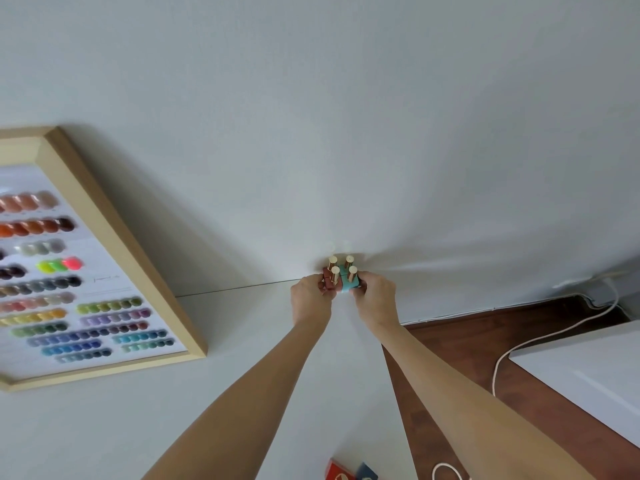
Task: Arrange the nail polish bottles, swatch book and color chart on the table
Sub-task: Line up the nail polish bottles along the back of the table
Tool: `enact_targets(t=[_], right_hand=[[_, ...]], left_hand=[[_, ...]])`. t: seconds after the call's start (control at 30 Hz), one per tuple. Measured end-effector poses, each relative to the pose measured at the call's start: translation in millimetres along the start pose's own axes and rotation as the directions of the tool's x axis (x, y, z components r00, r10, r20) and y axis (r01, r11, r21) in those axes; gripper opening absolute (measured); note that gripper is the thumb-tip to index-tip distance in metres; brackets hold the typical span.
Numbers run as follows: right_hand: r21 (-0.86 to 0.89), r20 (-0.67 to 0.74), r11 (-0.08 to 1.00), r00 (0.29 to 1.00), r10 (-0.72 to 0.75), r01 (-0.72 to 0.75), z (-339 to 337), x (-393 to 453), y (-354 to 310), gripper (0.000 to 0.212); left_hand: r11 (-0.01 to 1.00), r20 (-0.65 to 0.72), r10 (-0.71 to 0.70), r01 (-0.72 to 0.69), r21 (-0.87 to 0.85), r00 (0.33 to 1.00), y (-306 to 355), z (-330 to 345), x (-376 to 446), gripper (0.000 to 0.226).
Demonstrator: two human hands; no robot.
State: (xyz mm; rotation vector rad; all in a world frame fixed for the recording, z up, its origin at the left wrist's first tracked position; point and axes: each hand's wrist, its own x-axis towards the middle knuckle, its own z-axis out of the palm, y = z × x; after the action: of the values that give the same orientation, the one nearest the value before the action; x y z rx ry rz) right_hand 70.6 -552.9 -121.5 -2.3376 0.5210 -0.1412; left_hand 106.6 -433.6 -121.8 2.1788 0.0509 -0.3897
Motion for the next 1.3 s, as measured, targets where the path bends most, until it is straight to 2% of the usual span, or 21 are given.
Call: enact_targets(t=[0.07, 0.2, 0.27, 0.4, 0.53, 0.67, 0.93, 1.07, 1.3], right_hand=[[0.010, 0.031, 1.000, 0.999, 0.009, -0.009, -4, -2, -1, 0.013], [0.082, 0.058, 0.994, 0.996, 0.061, -0.066, -19, -19, -3, 0.035], [0.082, 0.067, 0.993, 0.995, 0.074, -0.080, -29, -34, -1, 0.037], [0.088, 0.174, 0.989, 0.980, 0.101, -0.118, -50, -80, 5, 0.039], [0.103, 0.249, 0.991, 0.967, 0.054, -0.082, -75, -138, 10, 0.030], [0.065, 0.301, 0.995, 0.952, 0.054, -0.077, -93, -192, 16, 0.024], [0.004, 0.340, 1.000, 0.940, 0.020, -0.023, -106, -263, 15, 0.033], [-0.004, 0.347, 1.000, 0.938, 0.003, -0.001, -101, -276, 13, 0.037], [-0.017, 0.351, 0.998, 0.935, -0.048, 0.058, -98, -283, 3, 0.022]], left_hand=[[0.999, 0.016, -0.004, 0.003, 0.034, 1.000, -1, -3, 0, 0.010], [0.995, 0.078, -0.024, 0.016, 0.097, 0.997, -2, -16, -14, 0.058], [0.993, 0.120, 0.010, -0.024, 0.114, 0.993, -5, -25, -30, 0.064], [0.986, 0.254, 0.099, -0.128, 0.103, 0.962, -18, -47, -80, 0.053], [0.962, 0.358, 0.181, -0.240, 0.130, 0.916, -36, -70, -141, 0.034], [0.951, 0.383, 0.204, -0.276, 0.140, 0.901, -54, -85, -193, 0.018], [0.918, 0.381, 0.277, -0.360, 0.168, 0.882, -73, -85, -267, 0.022], [0.902, 0.340, 0.314, -0.391, 0.185, 0.886, -71, -75, -280, 0.029], [0.874, 0.323, 0.307, -0.399, 0.276, 0.895, -58, -68, -278, 0.022]])
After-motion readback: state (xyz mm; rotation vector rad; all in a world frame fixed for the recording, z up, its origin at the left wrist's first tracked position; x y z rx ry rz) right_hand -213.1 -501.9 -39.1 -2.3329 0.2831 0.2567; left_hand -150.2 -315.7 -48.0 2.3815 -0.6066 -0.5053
